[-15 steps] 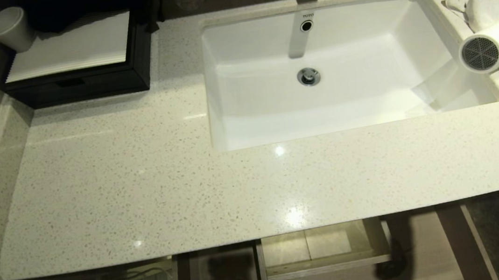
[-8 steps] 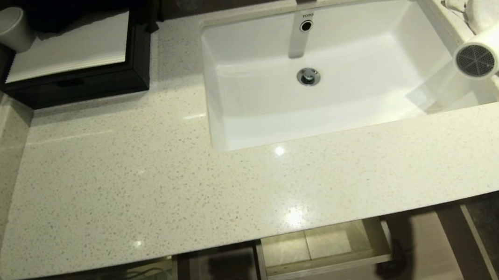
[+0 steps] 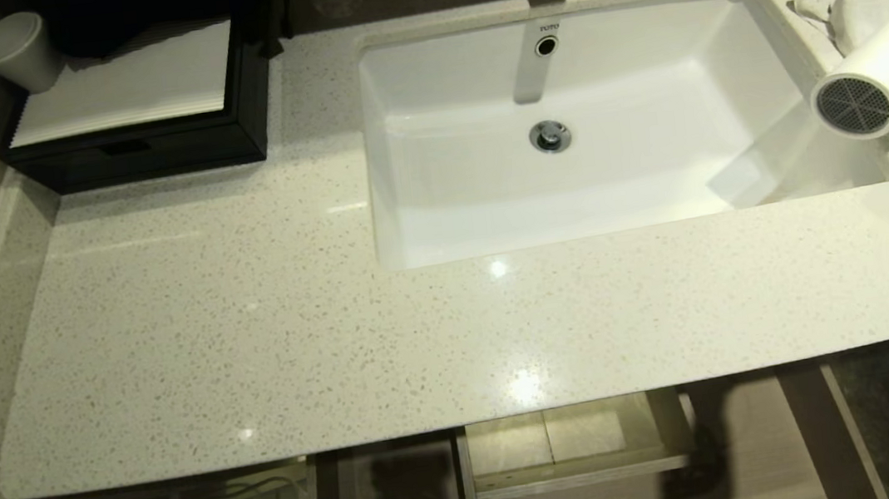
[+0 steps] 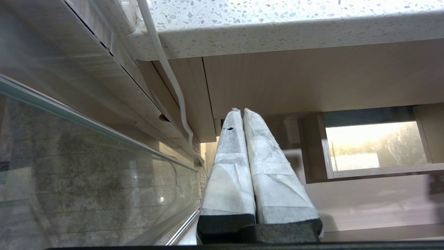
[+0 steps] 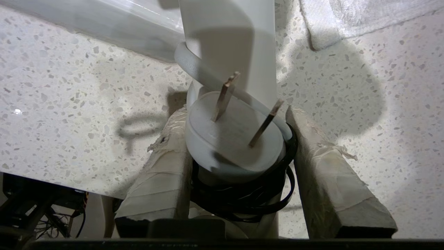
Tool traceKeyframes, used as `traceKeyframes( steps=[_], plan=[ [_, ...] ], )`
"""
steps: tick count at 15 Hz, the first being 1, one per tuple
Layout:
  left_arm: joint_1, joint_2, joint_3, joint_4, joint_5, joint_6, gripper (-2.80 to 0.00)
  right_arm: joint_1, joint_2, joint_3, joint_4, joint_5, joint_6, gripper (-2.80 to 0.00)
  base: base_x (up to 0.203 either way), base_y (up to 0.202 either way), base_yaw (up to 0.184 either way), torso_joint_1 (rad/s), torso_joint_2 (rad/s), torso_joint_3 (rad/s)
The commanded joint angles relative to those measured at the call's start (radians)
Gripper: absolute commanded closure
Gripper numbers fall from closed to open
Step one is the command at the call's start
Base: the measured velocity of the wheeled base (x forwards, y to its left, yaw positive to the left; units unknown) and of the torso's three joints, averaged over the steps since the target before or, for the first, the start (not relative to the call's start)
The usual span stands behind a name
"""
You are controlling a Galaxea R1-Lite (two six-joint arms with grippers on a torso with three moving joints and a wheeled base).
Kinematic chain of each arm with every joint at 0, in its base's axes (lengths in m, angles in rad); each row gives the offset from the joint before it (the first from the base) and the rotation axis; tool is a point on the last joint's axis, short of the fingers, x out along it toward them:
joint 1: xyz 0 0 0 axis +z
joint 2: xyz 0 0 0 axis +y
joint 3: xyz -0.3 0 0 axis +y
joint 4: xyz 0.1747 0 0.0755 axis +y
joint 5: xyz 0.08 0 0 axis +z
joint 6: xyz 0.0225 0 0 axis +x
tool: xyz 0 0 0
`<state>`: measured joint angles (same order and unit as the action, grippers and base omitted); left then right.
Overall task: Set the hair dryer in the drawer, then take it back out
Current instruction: Pick up the hairdryer, then put it into the drawer
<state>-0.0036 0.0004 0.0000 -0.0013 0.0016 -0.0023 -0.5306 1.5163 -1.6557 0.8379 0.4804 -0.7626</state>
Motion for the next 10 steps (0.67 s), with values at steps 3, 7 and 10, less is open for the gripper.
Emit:
traceKeyframes(
  steps=[3,7,10],
  plan=[
    [0.001,0.000,0.000,0.000,0.000,0.001,0.00,-0.001,-0.149,0.068,-0.004,0.003,-0.003,0.00,0.000,0.000,0.000,0.000,0.00,0.000],
    [0.001,0.000,0.000,0.000,0.000,-0.001,0.00,0.019,-0.289,0.128,-0.064,-0.002,0.086,0.00,0.000,0.000,0.000,0.000,0.00,0.000],
    [0.001,0.000,0.001,0.000,0.000,0.000,0.00,0.078,-0.371,0.199,-0.182,-0.053,0.226,0.00,0.000,0.000,0.000,0.000,0.00,0.000]
  ],
)
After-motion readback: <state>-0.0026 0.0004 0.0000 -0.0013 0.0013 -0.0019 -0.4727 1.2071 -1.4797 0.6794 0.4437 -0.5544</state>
